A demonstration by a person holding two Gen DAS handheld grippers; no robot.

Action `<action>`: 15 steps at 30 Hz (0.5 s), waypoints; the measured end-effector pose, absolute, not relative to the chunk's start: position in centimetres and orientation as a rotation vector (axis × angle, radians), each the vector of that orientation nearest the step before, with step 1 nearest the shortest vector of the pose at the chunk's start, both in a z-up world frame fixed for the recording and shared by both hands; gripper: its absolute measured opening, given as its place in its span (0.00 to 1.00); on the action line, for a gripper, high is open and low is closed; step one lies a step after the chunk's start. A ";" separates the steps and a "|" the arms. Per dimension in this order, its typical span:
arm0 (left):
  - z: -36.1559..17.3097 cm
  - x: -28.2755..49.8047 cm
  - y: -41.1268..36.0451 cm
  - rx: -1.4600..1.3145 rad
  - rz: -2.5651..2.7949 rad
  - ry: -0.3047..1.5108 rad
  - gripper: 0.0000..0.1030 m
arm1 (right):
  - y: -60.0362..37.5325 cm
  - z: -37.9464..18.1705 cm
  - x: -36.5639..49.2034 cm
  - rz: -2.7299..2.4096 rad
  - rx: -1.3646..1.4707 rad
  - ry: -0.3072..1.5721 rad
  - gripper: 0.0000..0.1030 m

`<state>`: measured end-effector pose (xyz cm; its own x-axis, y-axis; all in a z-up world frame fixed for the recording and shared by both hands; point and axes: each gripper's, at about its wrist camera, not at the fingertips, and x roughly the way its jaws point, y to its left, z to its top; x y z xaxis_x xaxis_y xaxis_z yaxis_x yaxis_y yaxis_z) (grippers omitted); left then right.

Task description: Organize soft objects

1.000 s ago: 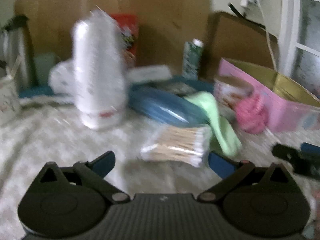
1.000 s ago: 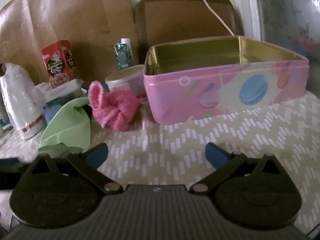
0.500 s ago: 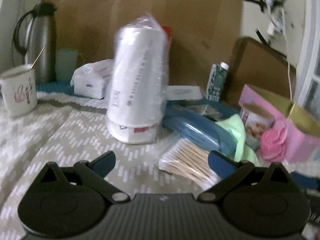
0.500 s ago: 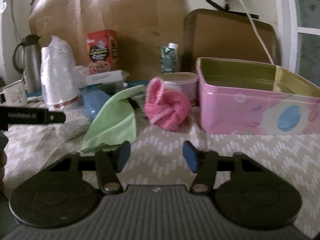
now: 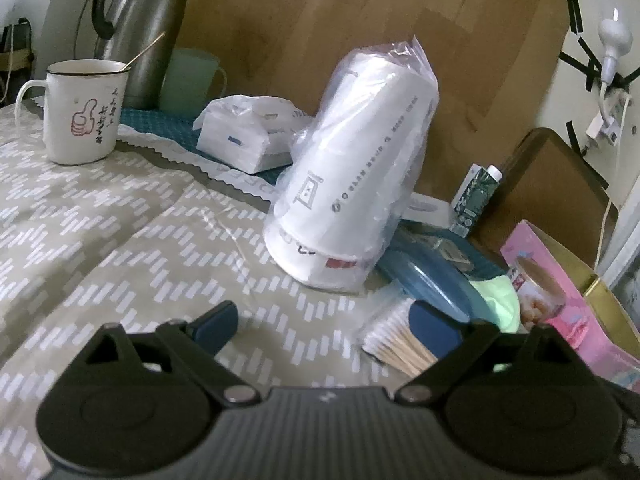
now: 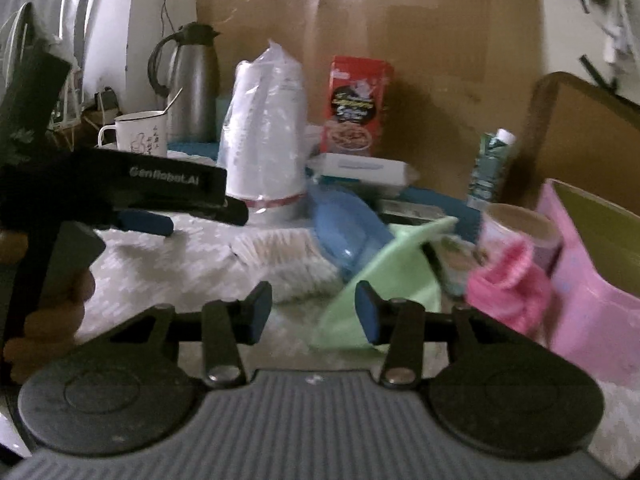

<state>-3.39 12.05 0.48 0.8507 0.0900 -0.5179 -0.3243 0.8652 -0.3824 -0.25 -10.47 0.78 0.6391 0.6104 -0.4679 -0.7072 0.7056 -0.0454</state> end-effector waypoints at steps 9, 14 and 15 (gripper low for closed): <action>0.4 -3.4 11.9 -0.476 0.215 0.509 0.93 | -8.6 -0.2 1.5 0.794 -0.277 0.513 0.73; 0.4 -3.5 12.3 -0.496 0.203 0.496 0.93 | -8.6 -0.2 0.2 0.858 -0.296 0.488 0.76; 0.4 -3.5 12.3 -0.498 0.202 0.494 0.93 | -8.4 -0.1 0.1 0.868 -0.308 0.482 0.78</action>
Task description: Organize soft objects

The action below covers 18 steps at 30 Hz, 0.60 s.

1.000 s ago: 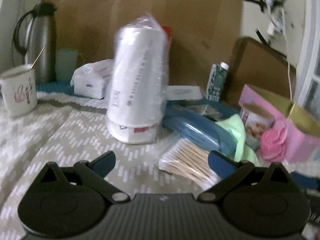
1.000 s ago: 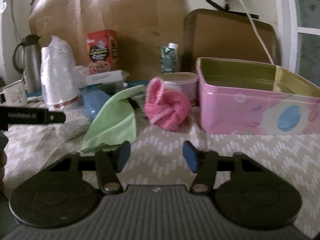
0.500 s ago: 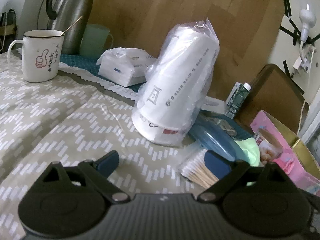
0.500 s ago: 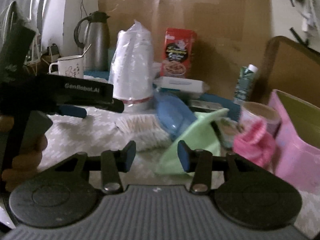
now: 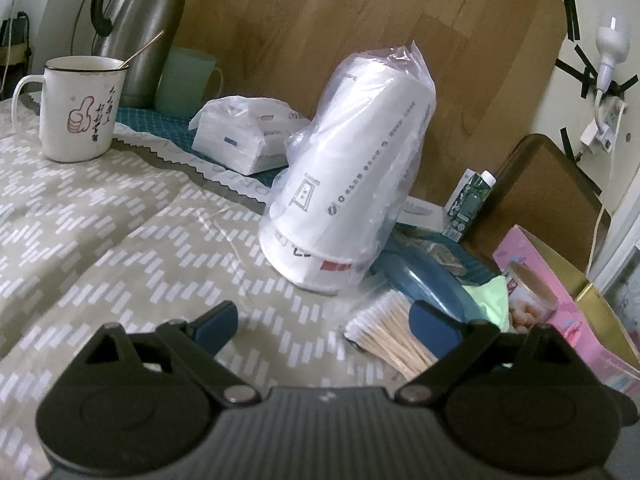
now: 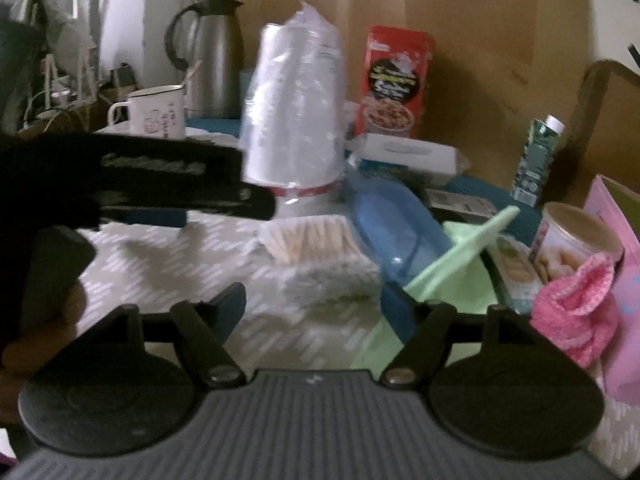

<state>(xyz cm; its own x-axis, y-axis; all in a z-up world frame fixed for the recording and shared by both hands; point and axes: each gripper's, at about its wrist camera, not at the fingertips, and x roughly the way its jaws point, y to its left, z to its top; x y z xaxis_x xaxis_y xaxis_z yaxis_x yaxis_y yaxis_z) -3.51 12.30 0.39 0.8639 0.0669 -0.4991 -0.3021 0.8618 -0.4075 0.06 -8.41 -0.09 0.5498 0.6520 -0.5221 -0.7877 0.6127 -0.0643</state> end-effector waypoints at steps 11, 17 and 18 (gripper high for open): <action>0.5 -3.8 12.1 -0.501 0.197 0.477 0.93 | -7.0 -0.1 2.3 0.838 -0.248 0.557 0.36; 0.5 -3.8 12.0 -0.502 0.193 0.479 0.93 | -8.1 -0.2 1.3 0.828 -0.255 0.541 0.28; 0.5 -3.7 12.1 -0.502 0.191 0.480 0.93 | -8.3 -0.2 1.1 0.830 -0.260 0.537 0.27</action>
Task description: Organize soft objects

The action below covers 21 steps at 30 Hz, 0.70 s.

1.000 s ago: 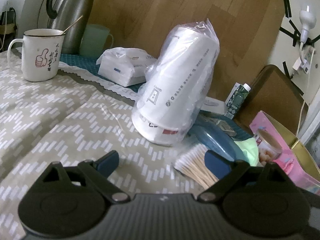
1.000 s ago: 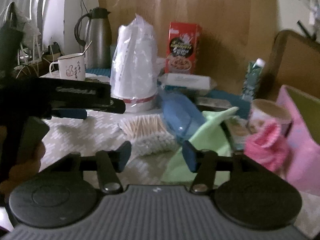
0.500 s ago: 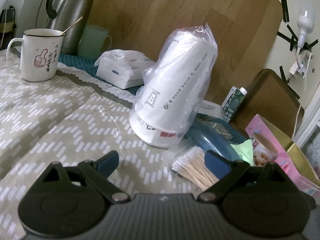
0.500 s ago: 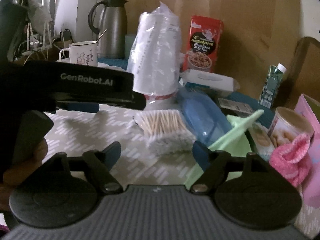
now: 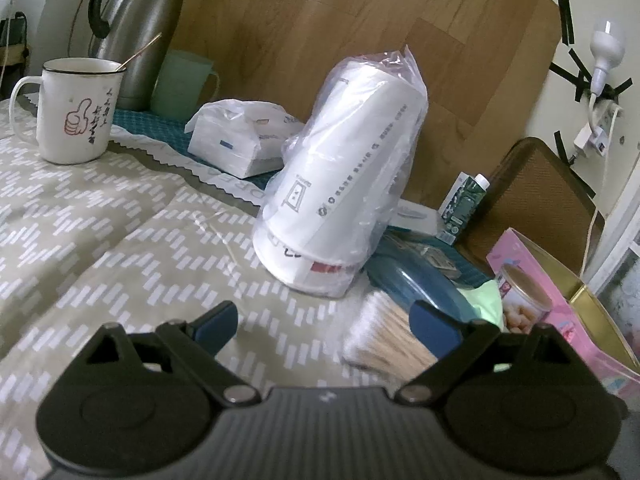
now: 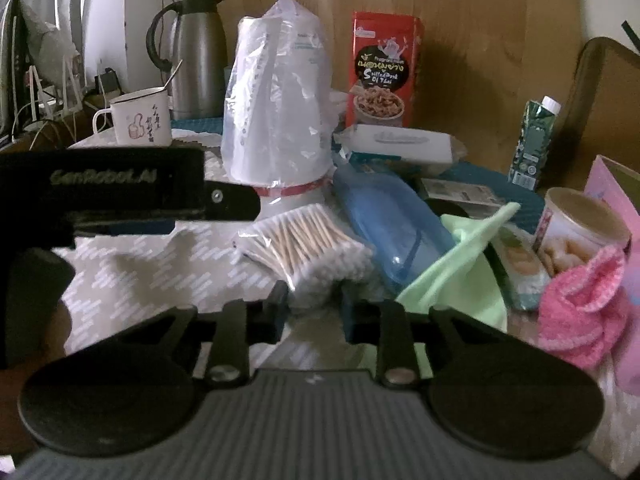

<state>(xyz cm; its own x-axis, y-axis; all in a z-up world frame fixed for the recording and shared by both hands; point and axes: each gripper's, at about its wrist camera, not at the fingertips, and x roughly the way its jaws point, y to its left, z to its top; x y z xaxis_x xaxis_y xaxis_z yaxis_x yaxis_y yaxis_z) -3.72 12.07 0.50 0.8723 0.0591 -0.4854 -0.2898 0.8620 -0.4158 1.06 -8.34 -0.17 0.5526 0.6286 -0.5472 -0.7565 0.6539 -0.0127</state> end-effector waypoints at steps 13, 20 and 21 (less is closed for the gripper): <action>0.4 -3.4 12.0 -0.493 0.107 0.500 0.92 | -13.7 -0.2 -4.5 0.986 -0.331 0.499 0.25; 1.3 -4.5 9.4 -0.449 -0.065 0.547 0.83 | -17.7 -0.1 -4.1 0.866 -0.255 0.524 0.23; 1.5 -4.6 8.6 -0.435 -0.104 0.566 0.80 | -18.2 -0.1 -4.2 0.856 -0.247 0.522 0.22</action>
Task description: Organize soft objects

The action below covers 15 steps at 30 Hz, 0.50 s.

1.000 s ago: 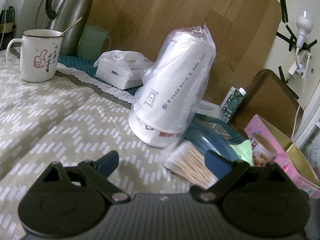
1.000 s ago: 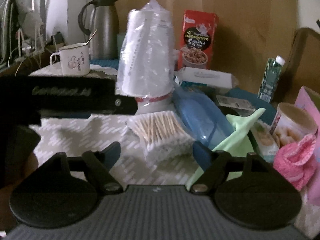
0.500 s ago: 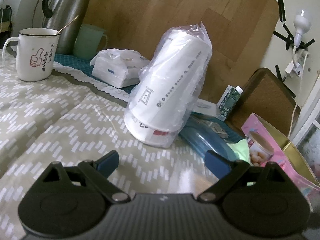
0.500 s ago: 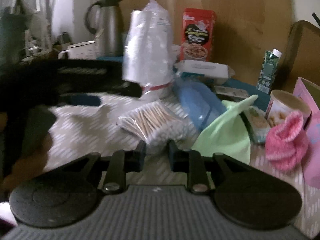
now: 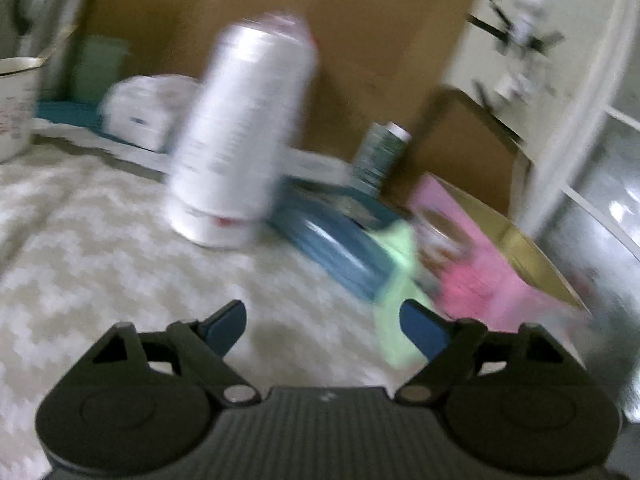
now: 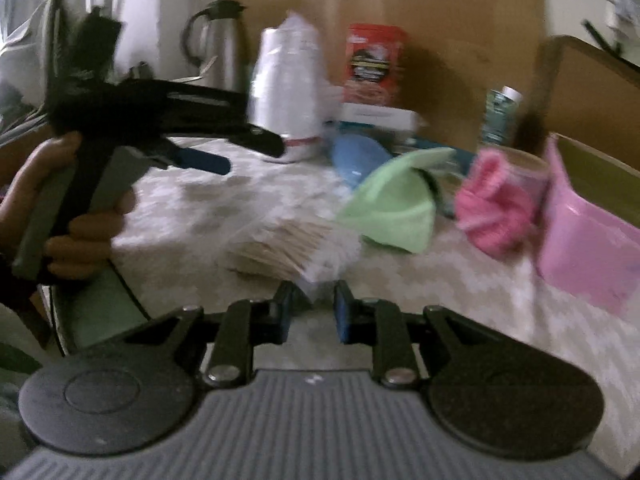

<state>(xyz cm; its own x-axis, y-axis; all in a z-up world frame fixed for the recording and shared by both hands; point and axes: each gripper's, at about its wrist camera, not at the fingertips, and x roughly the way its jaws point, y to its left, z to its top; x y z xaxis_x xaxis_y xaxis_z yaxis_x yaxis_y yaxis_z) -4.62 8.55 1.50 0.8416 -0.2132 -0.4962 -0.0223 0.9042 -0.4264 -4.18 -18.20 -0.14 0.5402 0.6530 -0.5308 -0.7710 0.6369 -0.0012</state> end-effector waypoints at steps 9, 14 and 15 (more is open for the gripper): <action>1.6 -5.1 4.5 -0.405 -0.200 0.758 0.65 | -20.6 -0.9 -3.6 0.857 -0.202 0.500 0.39; 1.3 -4.7 3.4 -0.400 -0.228 0.796 0.46 | -18.9 -1.3 -3.3 0.938 -0.236 0.475 0.49; 1.3 -4.5 3.0 -0.391 -0.221 0.799 0.47 | -18.6 -1.5 -3.0 0.949 -0.236 0.488 0.48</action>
